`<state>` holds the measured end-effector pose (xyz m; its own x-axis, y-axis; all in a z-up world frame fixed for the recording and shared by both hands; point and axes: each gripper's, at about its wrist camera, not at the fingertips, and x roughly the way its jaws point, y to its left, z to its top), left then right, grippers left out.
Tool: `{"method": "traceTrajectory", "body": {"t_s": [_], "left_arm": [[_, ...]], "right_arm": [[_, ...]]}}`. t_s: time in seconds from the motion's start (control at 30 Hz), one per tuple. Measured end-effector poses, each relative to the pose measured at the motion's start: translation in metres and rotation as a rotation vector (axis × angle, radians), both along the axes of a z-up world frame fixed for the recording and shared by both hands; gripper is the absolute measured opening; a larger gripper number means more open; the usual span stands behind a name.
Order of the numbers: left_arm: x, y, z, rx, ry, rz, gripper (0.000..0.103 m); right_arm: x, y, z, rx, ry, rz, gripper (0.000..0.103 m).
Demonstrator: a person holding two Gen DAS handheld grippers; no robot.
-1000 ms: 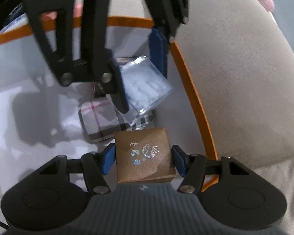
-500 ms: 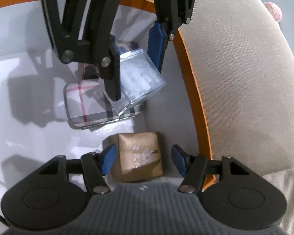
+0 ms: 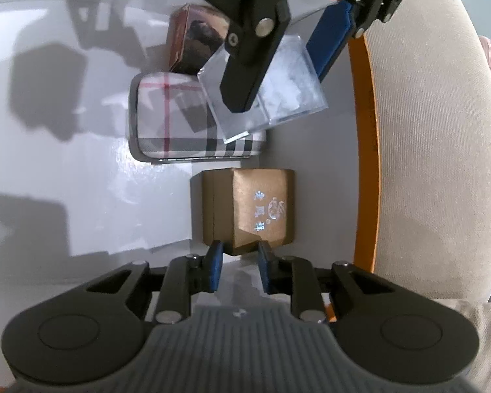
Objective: Organize rigid objects
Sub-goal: 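Open both tools to release the boxes and withdraw from the shoebox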
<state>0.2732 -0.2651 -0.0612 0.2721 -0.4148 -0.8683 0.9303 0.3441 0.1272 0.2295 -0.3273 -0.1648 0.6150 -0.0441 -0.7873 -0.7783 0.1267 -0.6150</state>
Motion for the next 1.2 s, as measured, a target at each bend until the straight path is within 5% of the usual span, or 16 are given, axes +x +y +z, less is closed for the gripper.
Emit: {"method": "traceTrajectory", "body": {"t_s": [0.07, 0.33, 0.63, 0.97, 1.13, 1.2], "left_arm": [[-0.005, -0.005, 0.001, -0.008, 0.001, -0.025, 0.052], [-0.023, -0.040, -0.017, -0.018, 0.029, -0.157, 0.052], [-0.030, -0.064, -0.047, 0.052, -0.053, -0.285, 0.053], [-0.033, -0.056, -0.042, 0.087, -0.113, -0.204, 0.070], [-0.022, -0.047, -0.035, 0.150, 0.039, -0.066, 0.064], [-0.015, -0.045, -0.036, 0.135, 0.093, -0.022, 0.049]], "right_arm": [[0.001, 0.002, 0.009, 0.030, 0.010, -0.028, 0.024], [-0.001, -0.028, 0.066, 0.407, 0.117, -0.277, 0.024], [-0.007, -0.029, 0.067, 0.388, 0.106, -0.255, 0.024], [-0.015, -0.030, 0.071, 0.397, 0.101, -0.262, 0.031], [-0.017, -0.029, 0.073, 0.401, 0.106, -0.263, 0.032], [-0.021, -0.028, 0.074, 0.397, 0.109, -0.257, 0.032]]}}
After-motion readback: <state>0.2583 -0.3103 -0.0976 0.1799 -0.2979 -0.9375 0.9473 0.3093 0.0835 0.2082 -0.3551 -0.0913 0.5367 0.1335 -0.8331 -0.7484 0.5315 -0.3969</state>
